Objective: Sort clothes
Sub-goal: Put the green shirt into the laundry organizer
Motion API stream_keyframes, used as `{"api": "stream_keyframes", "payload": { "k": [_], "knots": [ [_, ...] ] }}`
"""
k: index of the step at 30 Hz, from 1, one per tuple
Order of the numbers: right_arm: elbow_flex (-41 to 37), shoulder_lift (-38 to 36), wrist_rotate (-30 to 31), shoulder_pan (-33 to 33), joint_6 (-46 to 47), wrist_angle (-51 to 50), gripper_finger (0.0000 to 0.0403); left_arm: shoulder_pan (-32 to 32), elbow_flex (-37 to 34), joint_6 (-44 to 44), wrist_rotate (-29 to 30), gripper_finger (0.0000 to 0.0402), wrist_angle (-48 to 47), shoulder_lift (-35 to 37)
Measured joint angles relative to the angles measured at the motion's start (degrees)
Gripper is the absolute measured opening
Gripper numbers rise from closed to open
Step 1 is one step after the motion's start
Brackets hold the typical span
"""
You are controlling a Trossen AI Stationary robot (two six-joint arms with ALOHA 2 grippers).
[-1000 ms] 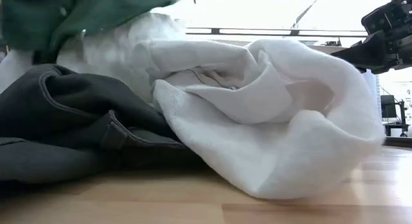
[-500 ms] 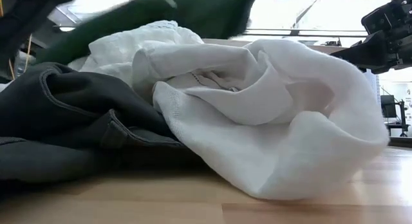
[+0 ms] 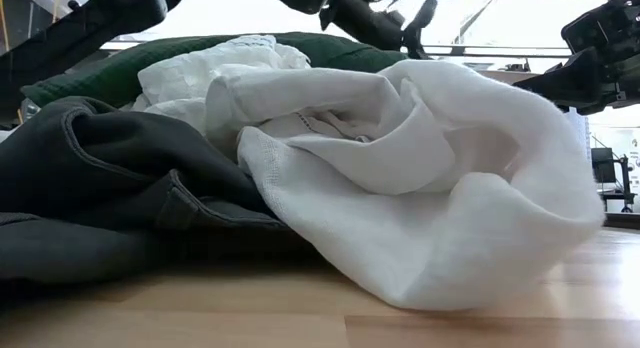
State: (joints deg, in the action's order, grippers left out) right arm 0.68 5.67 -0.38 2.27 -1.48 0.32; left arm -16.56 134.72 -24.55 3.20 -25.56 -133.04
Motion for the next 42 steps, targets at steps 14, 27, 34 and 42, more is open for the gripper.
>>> {"api": "stream_keyframes", "payload": {
  "k": [14, 27, 34, 42],
  "knots": [
    [0.0, 0.0, 0.2, 0.0, 0.0, 0.0, 0.0, -1.2, 0.4, 6.1, -18.0, 0.0288, -11.7, 8.9],
    [0.0, 0.0, 0.1, 0.0, 0.0, 0.0, 0.0, -1.2, 0.2, 10.4, -9.6, 0.0293, -42.0, 14.7],
    [0.0, 0.0, 0.1, 0.0, 0.0, 0.0, 0.0, 13.1, 0.1, 13.4, 10.3, 0.0293, -61.9, 25.0],
    [0.0, 0.0, 0.0, 0.0, 0.0, 0.0, 0.0, 33.0, -16.2, -7.9, 27.9, 0.0293, -64.3, 40.6]
  ]
}}
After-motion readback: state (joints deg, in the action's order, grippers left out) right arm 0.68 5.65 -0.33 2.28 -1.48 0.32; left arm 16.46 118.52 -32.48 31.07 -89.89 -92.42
